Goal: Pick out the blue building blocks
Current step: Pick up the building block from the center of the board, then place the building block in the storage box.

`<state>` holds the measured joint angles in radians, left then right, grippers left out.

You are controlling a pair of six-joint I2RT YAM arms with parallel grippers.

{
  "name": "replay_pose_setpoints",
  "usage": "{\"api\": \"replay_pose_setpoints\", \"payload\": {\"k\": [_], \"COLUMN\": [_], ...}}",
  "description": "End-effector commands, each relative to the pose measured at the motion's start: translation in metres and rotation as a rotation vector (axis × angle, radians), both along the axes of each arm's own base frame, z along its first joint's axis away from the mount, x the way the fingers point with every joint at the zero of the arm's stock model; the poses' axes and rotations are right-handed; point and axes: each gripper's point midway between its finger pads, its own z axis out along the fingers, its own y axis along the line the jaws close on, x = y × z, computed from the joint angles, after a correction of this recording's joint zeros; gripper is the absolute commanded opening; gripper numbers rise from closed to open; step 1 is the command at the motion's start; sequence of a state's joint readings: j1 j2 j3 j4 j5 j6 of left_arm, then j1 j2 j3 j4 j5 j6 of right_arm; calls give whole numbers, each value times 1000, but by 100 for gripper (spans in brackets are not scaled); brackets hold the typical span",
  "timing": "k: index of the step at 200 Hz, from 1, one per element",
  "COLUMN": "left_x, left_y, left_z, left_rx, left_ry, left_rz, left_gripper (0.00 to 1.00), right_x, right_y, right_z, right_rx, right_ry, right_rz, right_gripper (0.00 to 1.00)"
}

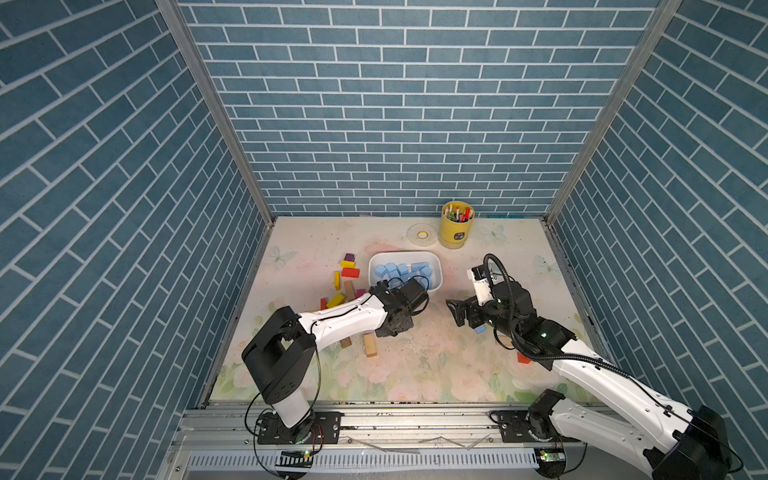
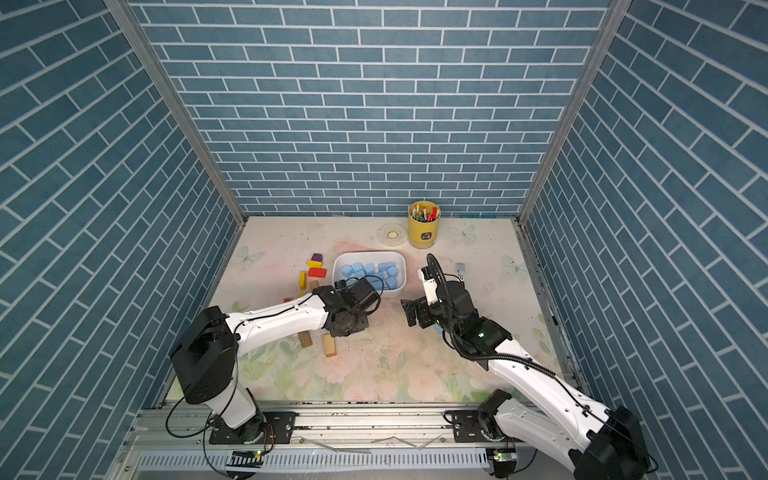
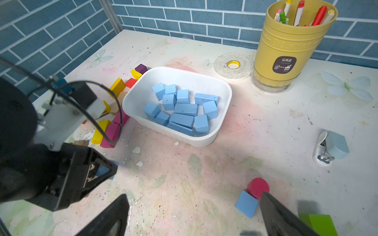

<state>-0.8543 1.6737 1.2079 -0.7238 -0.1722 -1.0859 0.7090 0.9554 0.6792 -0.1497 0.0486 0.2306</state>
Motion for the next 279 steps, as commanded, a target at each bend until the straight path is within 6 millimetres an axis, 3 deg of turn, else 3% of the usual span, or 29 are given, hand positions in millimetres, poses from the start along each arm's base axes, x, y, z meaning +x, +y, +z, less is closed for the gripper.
{"api": "replay_pose_setpoints", "payload": {"k": [1,61,101,143,174,245,279], "left_x": [17,68,96,118,129,141,141], "left_y": [12,1,-13,-18,-21,-31,-33], "left_z": [24,50,40,17,0,-20,-21], "left_rx": [44,39,49,49,51,54,50], "left_ry": [-37,-56,-15,28,59,93,92], "left_rz": [-25,-71,-107,-99,-94,-94,-92], "left_gripper": [11,11,11,11,12,23,35], "right_x": [-2,-13,-24,-23,-22,-18,-18], "right_y": [2,21,33,29,27,22,21], "right_z": [-5,-10,-9,-5,-4,-5,-4], "right_rx": [-7,24,61,63,60,47,47], "right_ry": [12,51,70,40,31,20,15], "right_rz": [10,129,218,198,187,157,151], "right_gripper": [99,99,99,99,99,99,99]}}
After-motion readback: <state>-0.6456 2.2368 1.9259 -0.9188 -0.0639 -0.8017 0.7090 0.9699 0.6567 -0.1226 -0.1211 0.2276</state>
